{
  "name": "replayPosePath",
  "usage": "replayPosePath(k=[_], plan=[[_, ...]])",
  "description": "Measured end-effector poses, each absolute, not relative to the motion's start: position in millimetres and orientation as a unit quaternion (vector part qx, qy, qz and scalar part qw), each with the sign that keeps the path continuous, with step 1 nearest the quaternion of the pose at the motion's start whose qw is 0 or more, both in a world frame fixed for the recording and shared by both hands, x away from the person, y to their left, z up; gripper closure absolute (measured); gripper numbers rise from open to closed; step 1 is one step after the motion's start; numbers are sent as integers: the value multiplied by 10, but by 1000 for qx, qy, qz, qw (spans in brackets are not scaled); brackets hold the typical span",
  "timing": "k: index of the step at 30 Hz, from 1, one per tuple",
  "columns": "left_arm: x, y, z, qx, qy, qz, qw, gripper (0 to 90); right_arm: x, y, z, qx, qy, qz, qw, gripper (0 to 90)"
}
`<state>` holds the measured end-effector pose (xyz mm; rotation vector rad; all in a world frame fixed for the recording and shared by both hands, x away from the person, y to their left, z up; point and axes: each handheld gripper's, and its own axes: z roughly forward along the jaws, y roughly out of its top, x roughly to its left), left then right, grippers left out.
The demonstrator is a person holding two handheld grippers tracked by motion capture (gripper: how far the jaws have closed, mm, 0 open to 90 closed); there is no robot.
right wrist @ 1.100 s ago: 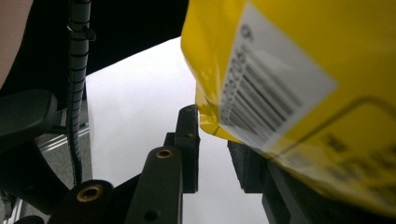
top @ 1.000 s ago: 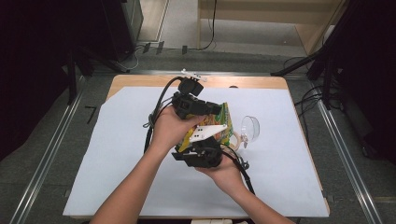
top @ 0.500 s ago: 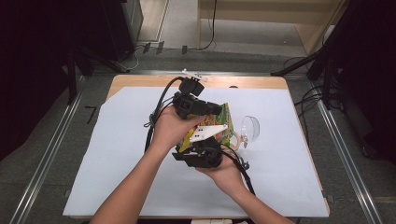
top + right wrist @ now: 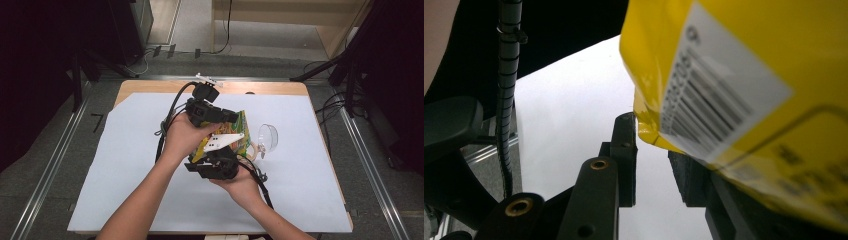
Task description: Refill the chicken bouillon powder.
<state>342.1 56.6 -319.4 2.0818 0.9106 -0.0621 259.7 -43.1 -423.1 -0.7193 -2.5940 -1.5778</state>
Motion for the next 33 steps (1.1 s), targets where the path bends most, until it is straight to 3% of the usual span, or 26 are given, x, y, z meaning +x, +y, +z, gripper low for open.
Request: replayPosePath(k=[33], plan=[[3475, 502, -3193, 838, 362, -33, 407, 768, 2615, -460, -4231, -236, -829, -507, 14, 739]])
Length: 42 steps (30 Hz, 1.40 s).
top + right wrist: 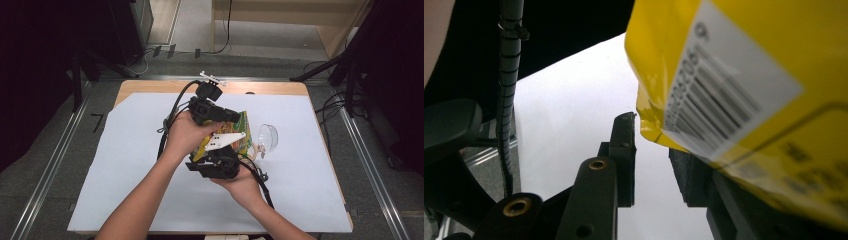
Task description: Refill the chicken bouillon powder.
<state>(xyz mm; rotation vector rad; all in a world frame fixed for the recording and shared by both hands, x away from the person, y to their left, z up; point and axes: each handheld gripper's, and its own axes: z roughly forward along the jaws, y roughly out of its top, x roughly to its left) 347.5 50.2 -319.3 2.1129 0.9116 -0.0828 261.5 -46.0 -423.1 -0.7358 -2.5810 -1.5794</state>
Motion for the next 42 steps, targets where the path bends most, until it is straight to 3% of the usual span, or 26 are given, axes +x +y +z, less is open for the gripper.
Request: replayPosePath(k=[42], plan=[[3444, 521, -3212, 840, 359, -32, 406, 766, 2595, -439, -4262, -233, -830, -507, 3, 730]])
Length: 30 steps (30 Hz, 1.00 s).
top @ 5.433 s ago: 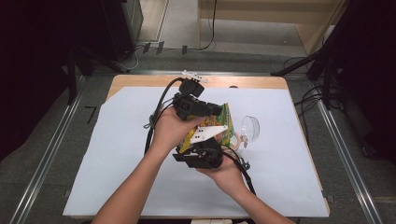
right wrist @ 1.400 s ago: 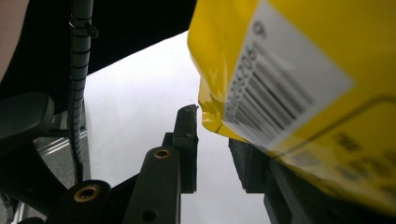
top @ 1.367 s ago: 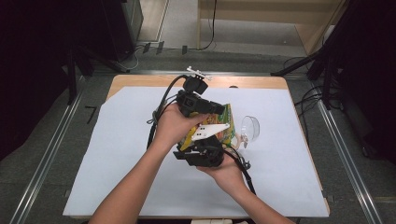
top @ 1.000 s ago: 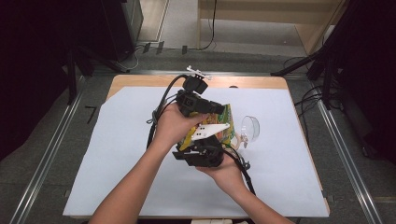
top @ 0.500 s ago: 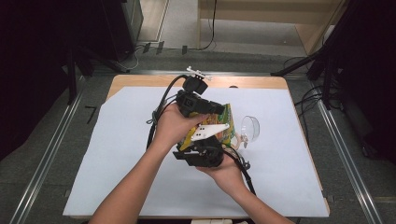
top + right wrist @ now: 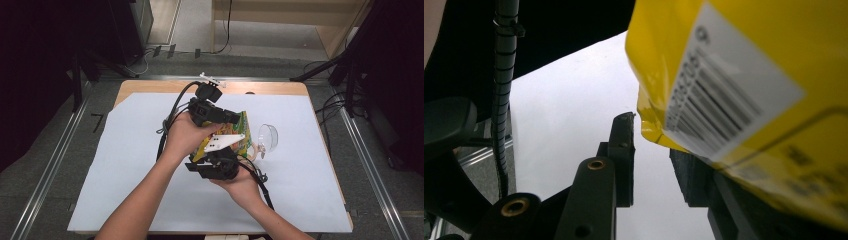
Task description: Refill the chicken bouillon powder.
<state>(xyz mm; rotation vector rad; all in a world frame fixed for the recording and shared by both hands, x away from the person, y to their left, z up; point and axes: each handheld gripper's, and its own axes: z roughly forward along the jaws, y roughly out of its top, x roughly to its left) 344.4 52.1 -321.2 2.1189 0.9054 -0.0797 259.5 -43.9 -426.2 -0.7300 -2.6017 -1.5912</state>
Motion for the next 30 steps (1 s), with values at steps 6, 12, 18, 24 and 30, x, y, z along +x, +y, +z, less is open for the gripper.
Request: replayPosePath(k=[6, 12, 18, 24, 30], plan=[[3419, 535, -3236, 841, 358, -33, 404, 767, 2578, -422, -4305, -230, -829, -509, 4, 714], [3396, 551, -3249, 841, 355, -36, 406, 768, 2560, -411, -4331, -227, -830, -510, 1, 704], [3383, 557, -3249, 844, 353, -38, 403, 771, 2547, -404, -4344, -224, -830, -511, -1, 692], [3368, 566, -3256, 845, 352, -39, 401, 773, 2534, -393, -4363, -218, -829, -515, 0, 656], [3350, 597, -3272, 847, 351, -40, 398, 774, 2513, -375, -4399, -218, -827, -519, -1, 637]])
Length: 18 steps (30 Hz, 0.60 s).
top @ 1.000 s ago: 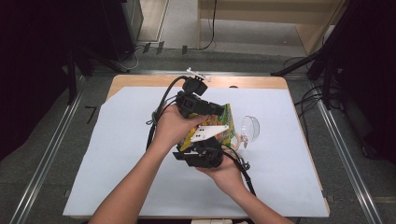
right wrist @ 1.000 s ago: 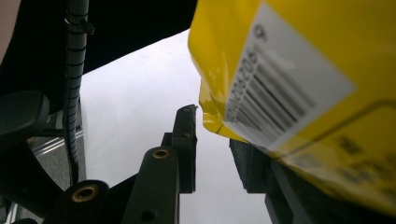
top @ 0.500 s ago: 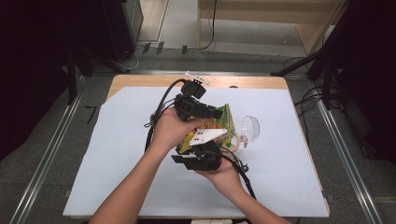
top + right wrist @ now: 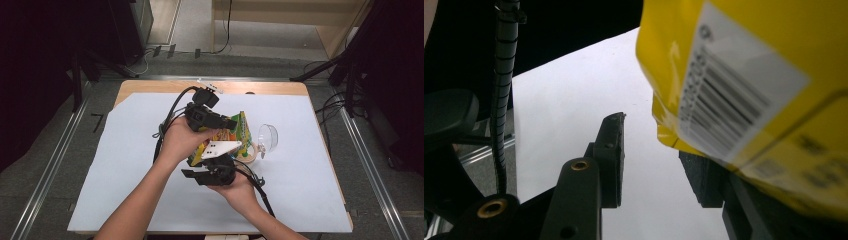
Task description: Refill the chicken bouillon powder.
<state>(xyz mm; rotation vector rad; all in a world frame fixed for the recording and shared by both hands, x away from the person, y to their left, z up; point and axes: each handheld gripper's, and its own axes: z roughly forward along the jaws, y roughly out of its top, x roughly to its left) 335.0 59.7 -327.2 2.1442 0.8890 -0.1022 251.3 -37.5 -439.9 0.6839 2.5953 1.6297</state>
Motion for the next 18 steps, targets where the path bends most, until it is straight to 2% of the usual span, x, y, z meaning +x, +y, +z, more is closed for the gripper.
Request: replayPosePath(k=[18], plan=[[3283, 697, -3360, 852, 344, -48, 392, 806, 2450, -323, -4552, 218, 820, 530, -5, 524]])
